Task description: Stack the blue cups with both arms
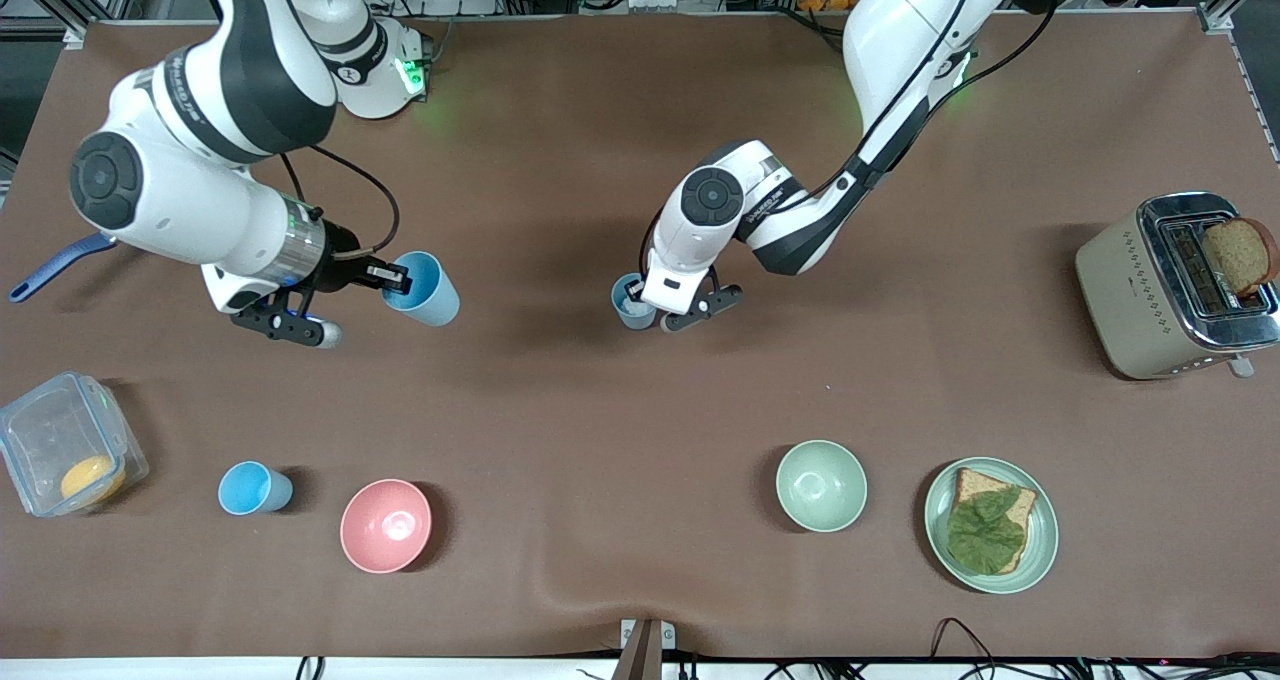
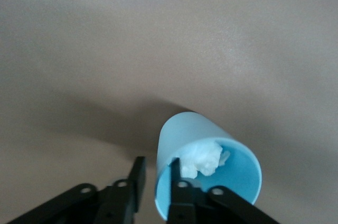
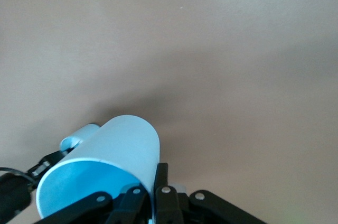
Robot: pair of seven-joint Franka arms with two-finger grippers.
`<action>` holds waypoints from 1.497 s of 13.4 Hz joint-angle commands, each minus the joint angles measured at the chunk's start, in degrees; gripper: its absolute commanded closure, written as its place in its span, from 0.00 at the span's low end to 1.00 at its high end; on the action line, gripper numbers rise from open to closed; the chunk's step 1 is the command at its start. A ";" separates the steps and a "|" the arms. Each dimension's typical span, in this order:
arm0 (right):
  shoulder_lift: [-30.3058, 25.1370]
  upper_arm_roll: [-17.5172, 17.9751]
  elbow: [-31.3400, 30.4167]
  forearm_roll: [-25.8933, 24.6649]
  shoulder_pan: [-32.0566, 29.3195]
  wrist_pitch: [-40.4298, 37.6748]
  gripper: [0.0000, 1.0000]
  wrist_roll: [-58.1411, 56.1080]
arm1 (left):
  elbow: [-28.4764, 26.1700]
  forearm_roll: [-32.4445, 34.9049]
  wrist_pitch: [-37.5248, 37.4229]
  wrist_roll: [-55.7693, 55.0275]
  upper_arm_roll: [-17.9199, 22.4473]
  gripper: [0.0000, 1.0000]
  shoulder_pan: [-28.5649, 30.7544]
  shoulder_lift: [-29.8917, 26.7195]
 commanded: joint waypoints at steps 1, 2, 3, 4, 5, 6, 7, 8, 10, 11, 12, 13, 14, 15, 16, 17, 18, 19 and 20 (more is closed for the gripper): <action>1.93 -0.40 1.85 1.47 1.42 -0.58 1.00 2.67 | 1.33 1.24 0.05 -4.14 0.44 0.06 -0.45 -0.16; 2.37 -0.40 1.85 1.56 2.12 -0.40 1.00 4.50 | 1.68 1.59 0.05 -4.68 0.44 0.00 -0.80 -0.60; 2.98 -0.49 1.85 1.13 3.69 -0.40 1.00 6.87 | 2.29 1.60 -0.04 -5.38 0.44 0.00 -0.89 -1.30; 3.25 -0.49 1.77 0.86 5.02 -0.40 1.00 8.89 | 2.29 1.60 -0.39 -5.91 0.53 0.00 -0.28 -2.79; 3.77 -0.49 1.85 0.86 5.29 -0.31 1.00 10.57 | 2.29 1.60 -0.92 -5.91 0.70 0.00 0.94 -5.32; 4.56 -0.49 1.85 0.86 6.42 0.64 1.00 12.06 | 2.29 1.60 -2.14 -5.91 0.70 0.00 2.78 -7.61; 5.44 -0.49 1.85 0.86 7.74 2.48 1.00 14.17 | 2.56 1.60 -3.54 -5.74 0.70 0.00 3.76 -9.72; 6.58 -0.49 1.85 0.86 8.97 4.41 1.00 16.62 | 2.65 1.68 -5.30 -5.39 0.70 0.00 5.16 -11.57; 8.34 -0.49 2.20 1.03 12.57 7.93 1.00 22.07 | 2.56 1.69 -8.03 -4.69 0.62 0.00 7.19 -14.22; 9.22 -0.49 2.46 0.86 14.41 8.82 1.00 24.80 | 2.56 1.69 -8.82 -4.16 0.62 0.00 7.46 -15.10; 10.10 -0.49 2.47 0.86 16.43 9.96 1.00 26.56 | 2.56 1.69 -9.88 -4.07 0.70 0.00 7.63 -15.80; 11.24 -0.49 2.47 0.86 18.11 11.97 1.00 28.93 | 2.56 1.69 -10.58 -3.37 0.70 0.00 9.29 -16.77; 12.29 -0.49 2.55 0.86 19.43 14.25 1.00 31.56 | 2.56 1.42 -10.68 -1.97 0.44 0.00 11.91 -17.91; 13.09 -0.49 2.90 0.86 20.75 15.93 1.00 33.59 | 2.56 0.81 -11.46 0.83 0.09 0.00 14.73 -18.70; 14.14 -0.49 3.43 0.86 21.63 16.21 1.00 34.66 | 2.65 0.81 -13.56 5.73 0.00 0.00 16.67 -19.67; 15.19 -0.49 3.78 0.86 22.68 16.38 1.00 35.28 | 2.65 0.63 -15.14 11.87 0.09 0.00 18.51 -20.55; 16.07 -0.49 3.79 0.94 23.04 17.78 1.00 36.15 | 2.56 0.54 -17.25 16.98 0.00 0.00 20.71 -21.60; 16.87 -0.49 3.79 1.29 23.31 19.44 1.00 37.47 | 2.65 -0.07 -19.01 21.64 0.00 0.00 22.38 -22.22; 17.57 -0.40 3.79 1.30 24.18 19.81 1.00 38.87 | 3.08 -1.73 -19.81 26.47 0.00 0.00 24.84 -22.75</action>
